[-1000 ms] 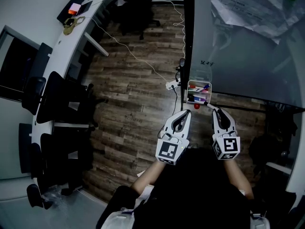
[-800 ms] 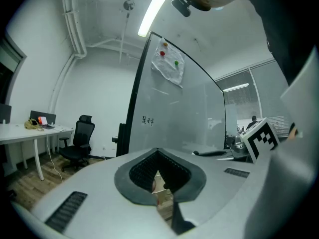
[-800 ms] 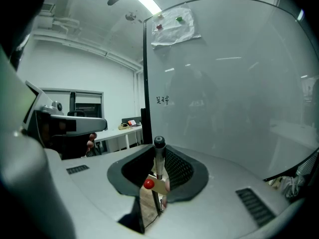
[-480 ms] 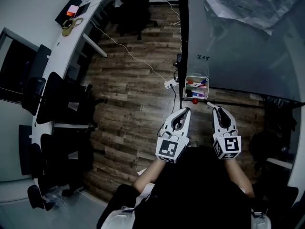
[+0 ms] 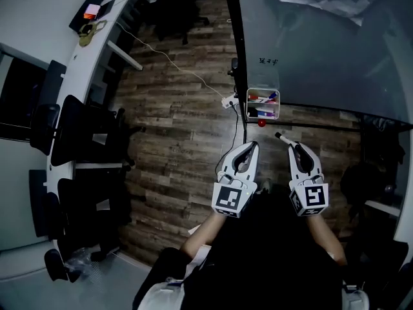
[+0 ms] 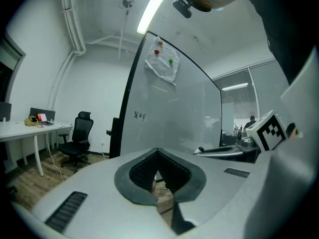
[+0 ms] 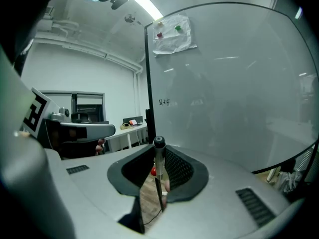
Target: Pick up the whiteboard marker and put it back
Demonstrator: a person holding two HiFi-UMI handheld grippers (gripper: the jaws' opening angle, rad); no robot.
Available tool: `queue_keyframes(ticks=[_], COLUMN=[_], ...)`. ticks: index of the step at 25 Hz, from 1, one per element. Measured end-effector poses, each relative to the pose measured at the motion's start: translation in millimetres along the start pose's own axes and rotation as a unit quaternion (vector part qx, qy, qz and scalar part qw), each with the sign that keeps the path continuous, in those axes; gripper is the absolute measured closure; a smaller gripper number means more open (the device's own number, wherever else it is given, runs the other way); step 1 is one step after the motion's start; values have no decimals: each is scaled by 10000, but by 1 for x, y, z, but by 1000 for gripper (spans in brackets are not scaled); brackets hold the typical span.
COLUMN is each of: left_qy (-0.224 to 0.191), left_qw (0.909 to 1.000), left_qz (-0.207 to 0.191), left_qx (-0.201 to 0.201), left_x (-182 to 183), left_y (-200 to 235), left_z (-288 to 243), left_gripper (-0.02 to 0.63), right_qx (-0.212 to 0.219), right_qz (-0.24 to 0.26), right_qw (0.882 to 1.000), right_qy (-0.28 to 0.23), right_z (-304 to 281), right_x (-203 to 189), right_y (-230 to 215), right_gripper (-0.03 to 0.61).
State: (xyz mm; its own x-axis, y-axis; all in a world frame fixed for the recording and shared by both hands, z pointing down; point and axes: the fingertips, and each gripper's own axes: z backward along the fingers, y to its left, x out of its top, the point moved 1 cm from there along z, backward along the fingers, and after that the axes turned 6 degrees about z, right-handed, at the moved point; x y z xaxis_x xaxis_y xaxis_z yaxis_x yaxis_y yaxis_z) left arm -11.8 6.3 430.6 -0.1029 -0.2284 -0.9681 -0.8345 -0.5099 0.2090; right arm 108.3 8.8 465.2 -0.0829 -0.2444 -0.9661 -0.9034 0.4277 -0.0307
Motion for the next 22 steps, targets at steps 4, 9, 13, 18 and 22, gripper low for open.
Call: queue_keyframes(ticks=[4,9,13,18,22], left_qy=[49,71,87,62,-5], left_qw=[10000,10000,9999,9998,9998], left_qz=[-33,-60,-76,-167,146], left_qx=[-15,-3,6,94,115], left_x=[-6,-9,-10,-9,-7], left_y=[-8,-14,-16,-16,-11], left_z=[2,4,6,8,8], left_gripper=[616,616,615,617,617], right_qx=[33,44,73,81,101], right_qz=[-9,-29,-24,-38,-30], right_qw=[10000,9999,9999,9999,9999], right_qy=[51,89,80,51,64], right_z=[11,19,19,19,19], right_x=[-7,-11,-8,-7,-9], right_y=[-1,-2,0,0,0], right_gripper=[500,500,500,500,500])
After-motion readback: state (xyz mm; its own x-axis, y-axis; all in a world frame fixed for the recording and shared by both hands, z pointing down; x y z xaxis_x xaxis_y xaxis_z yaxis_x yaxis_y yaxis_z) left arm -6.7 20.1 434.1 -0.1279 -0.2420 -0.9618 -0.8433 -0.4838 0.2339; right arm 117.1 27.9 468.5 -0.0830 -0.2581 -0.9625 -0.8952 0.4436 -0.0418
